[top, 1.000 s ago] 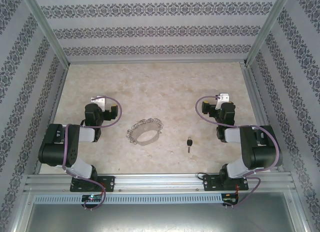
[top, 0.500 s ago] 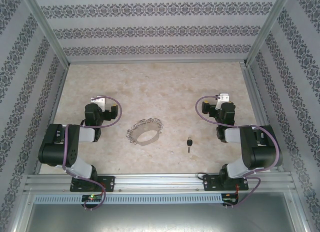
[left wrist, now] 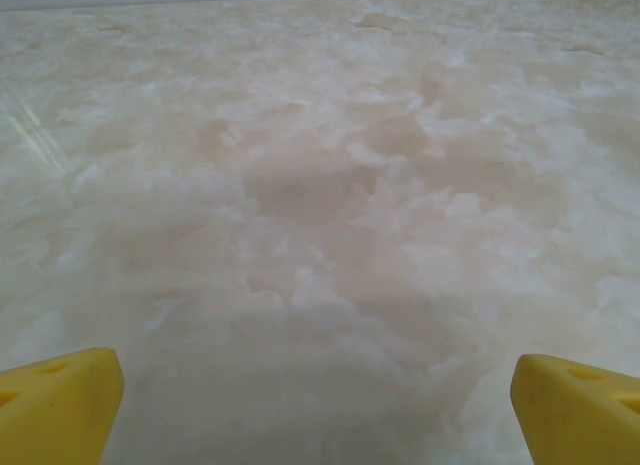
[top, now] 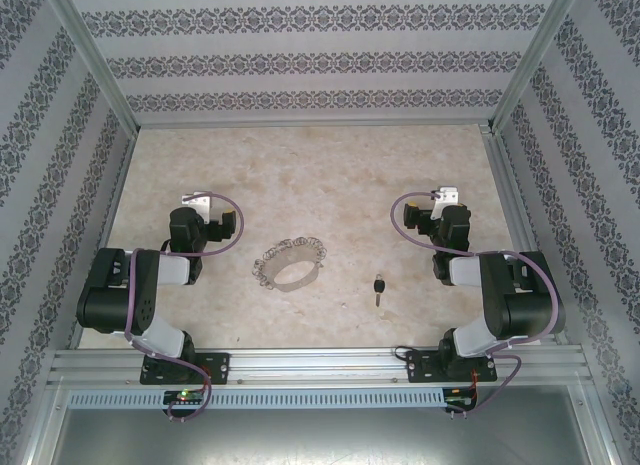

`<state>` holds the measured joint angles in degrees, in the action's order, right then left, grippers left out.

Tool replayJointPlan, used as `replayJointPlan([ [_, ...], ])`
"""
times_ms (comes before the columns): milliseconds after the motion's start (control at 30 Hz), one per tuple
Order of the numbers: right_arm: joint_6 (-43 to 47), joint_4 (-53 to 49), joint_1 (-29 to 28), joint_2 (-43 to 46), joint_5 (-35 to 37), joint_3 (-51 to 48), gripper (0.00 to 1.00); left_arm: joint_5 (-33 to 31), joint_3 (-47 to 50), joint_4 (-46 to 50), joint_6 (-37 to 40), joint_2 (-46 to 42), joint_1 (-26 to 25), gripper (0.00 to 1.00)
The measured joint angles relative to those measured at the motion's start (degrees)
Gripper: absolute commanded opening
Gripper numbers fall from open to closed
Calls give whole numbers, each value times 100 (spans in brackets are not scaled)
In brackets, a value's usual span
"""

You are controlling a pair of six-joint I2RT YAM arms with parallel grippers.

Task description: Put the keys on the keyring

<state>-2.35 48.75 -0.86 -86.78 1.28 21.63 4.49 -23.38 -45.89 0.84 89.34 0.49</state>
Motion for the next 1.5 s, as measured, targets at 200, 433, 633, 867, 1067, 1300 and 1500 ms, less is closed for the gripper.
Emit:
replayJointPlan([
  [200,-2,0,2,0,-4,0,98,0,-2,0,0,0,0,100],
  [433,-74,-1106,0,649,212,328,98,0,-514,1034,0,-433,0,100],
  [633,-820,-1985,37,1585,210,839,98,-35,-708,1519,-17,-1266,0,100],
  [867,-2044,-2583,334,1904,-295,839,98,9,-1495,3088,-619,-2094,0,98],
  [1067,-2605,-2820,149,1897,-1934,837,79,688,-2105,4245,-1534,-2780,-55,91],
  [1300,-2763,-3659,-1473,1886,-2590,866,69,1370,-2087,5366,-2162,-2988,-791,87],
  [1500,-3265,-3923,-2833,1285,-2363,1010,52,1233,-1967,5626,-2433,-2907,-1937,86],
])
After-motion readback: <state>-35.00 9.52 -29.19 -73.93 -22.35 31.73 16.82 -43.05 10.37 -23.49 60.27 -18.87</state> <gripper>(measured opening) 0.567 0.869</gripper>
